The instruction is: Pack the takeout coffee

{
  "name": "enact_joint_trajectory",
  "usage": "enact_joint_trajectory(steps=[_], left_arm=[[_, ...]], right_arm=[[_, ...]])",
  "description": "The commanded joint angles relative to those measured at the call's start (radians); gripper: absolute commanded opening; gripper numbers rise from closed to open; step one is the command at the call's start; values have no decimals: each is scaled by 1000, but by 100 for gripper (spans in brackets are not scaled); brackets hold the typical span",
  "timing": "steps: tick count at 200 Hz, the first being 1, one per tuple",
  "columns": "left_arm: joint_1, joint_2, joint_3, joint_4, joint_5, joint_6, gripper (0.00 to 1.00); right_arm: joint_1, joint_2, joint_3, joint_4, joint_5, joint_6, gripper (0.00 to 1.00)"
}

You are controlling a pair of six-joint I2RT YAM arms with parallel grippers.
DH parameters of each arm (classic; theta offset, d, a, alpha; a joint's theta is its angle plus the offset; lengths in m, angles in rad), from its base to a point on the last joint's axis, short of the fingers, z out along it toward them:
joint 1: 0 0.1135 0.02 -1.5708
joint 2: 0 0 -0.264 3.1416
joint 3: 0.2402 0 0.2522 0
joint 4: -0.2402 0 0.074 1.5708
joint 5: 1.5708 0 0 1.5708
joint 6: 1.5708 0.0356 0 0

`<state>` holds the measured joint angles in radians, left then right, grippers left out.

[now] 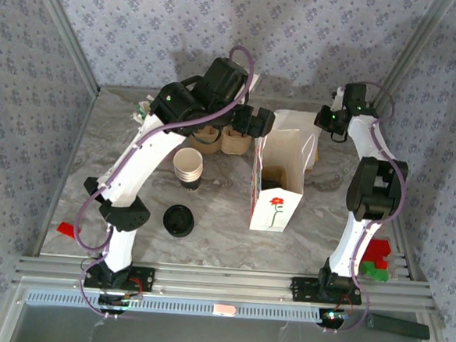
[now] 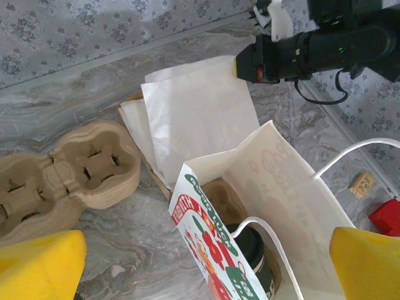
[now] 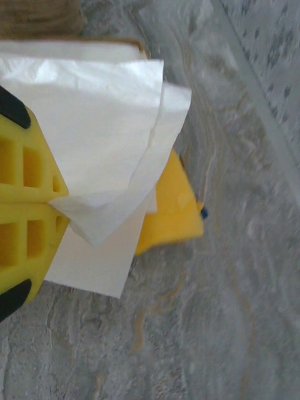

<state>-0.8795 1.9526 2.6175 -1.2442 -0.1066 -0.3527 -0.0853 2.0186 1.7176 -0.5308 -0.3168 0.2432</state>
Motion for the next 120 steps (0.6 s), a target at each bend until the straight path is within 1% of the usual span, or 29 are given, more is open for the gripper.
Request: enact_joint_trajectory(steps=[1, 20, 48, 56, 67, 86, 120], left_arm=[[-7, 13, 49, 14, -19, -6, 100], [-7, 36, 74, 6, -13, -8, 100], [-7, 48, 82, 9, -2, -11, 100], [-7, 51, 84, 9, -4, -11, 100], [-7, 52, 84, 11, -2, -11, 100], [-7, 52, 85, 12, 0, -9, 100], [-7, 52, 84, 3, 5, -11, 100]], right_arm=[[-14, 46, 33, -36, 8, 17, 0], [-22, 60, 34, -31, 17, 23, 1], [-27, 58, 32, -35, 36, 25, 8], [-30, 49, 23, -31, 43, 24, 14], [-33, 32, 7, -25, 51, 24, 27], [-43, 2, -34, -2, 48, 33, 42], [-59, -10, -87, 48, -4, 42, 54]])
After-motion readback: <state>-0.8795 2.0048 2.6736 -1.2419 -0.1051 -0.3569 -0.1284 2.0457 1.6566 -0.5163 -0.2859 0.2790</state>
